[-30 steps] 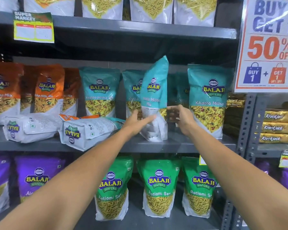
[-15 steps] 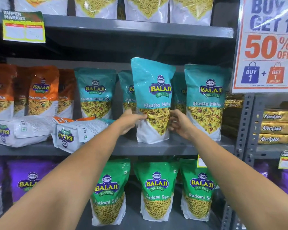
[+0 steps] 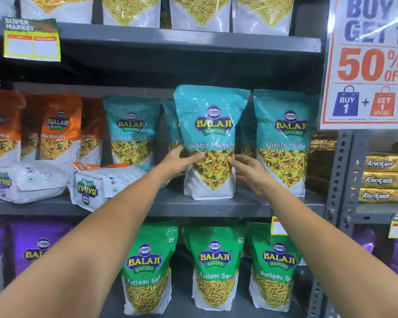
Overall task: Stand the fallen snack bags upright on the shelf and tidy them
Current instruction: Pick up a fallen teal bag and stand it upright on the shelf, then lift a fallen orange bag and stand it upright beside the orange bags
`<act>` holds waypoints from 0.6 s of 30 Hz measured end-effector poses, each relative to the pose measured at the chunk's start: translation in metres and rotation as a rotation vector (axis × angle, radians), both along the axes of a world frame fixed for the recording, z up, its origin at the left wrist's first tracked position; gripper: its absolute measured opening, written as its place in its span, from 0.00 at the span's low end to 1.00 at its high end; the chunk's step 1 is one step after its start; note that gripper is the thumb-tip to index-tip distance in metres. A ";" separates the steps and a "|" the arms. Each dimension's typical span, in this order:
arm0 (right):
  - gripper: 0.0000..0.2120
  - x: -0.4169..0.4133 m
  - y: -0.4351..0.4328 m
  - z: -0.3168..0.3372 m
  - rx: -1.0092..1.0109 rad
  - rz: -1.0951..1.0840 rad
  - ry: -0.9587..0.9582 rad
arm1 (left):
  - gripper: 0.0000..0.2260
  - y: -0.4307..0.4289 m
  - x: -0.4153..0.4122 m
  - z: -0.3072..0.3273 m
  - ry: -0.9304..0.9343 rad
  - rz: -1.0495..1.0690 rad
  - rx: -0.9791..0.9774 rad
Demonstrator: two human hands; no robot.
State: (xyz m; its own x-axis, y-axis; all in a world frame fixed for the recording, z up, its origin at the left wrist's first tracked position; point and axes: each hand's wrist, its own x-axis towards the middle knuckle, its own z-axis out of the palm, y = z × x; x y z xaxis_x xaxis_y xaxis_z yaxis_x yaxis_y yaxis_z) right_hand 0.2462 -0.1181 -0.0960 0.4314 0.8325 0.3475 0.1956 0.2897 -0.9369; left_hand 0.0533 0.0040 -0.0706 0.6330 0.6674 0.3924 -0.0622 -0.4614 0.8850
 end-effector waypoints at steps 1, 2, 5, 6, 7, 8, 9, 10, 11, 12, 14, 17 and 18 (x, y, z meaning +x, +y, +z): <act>0.21 -0.001 0.000 0.001 0.007 -0.018 -0.022 | 0.52 -0.001 -0.001 0.001 0.008 0.001 -0.005; 0.19 -0.003 -0.001 0.002 0.010 -0.052 -0.059 | 0.53 -0.002 -0.002 0.003 0.022 0.002 -0.004; 0.21 -0.012 -0.007 0.010 0.059 -0.300 -0.248 | 0.49 -0.004 -0.009 0.013 0.112 0.018 0.028; 0.23 -0.015 -0.011 0.013 0.099 -0.422 -0.336 | 0.45 -0.003 -0.011 0.018 0.155 0.021 0.047; 0.21 -0.019 -0.014 0.016 0.132 -0.537 -0.436 | 0.42 -0.003 -0.016 0.023 0.206 0.027 0.068; 0.17 -0.026 -0.017 0.019 0.146 -0.626 -0.540 | 0.39 -0.001 -0.022 0.029 0.260 0.040 0.097; 0.11 -0.034 -0.019 0.022 0.134 -0.689 -0.635 | 0.36 0.001 -0.028 0.035 0.319 0.058 0.135; 0.06 -0.044 -0.020 0.025 0.102 -0.725 -0.708 | 0.32 0.003 -0.036 0.041 0.361 0.088 0.181; 0.03 -0.056 -0.020 0.027 0.061 -0.739 -0.756 | 0.28 0.006 -0.047 0.046 0.383 0.128 0.229; 0.03 -0.069 -0.018 0.027 0.017 -0.745 -0.797 | 0.24 0.009 -0.058 0.052 0.391 0.179 0.262; 0.07 -0.097 -0.011 0.025 -0.060 -0.739 -0.909 | 0.20 0.018 -0.084 0.058 0.445 0.295 0.328; 0.13 -0.140 0.007 0.024 -0.187 -0.550 -0.934 | 0.23 0.032 -0.118 0.059 0.755 0.483 0.499; 0.16 -0.153 0.013 0.025 -0.238 -0.456 -0.876 | 0.23 0.035 -0.128 0.057 0.853 0.522 0.516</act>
State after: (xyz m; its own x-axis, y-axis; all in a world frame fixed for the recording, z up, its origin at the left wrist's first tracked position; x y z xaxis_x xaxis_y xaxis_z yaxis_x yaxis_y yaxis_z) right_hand 0.0928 -0.1046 -0.0705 0.3979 0.7411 0.5408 0.8866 -0.1591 -0.4343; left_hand -0.0751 0.0391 -0.0141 0.5173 0.8120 0.2704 0.7800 -0.5773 0.2416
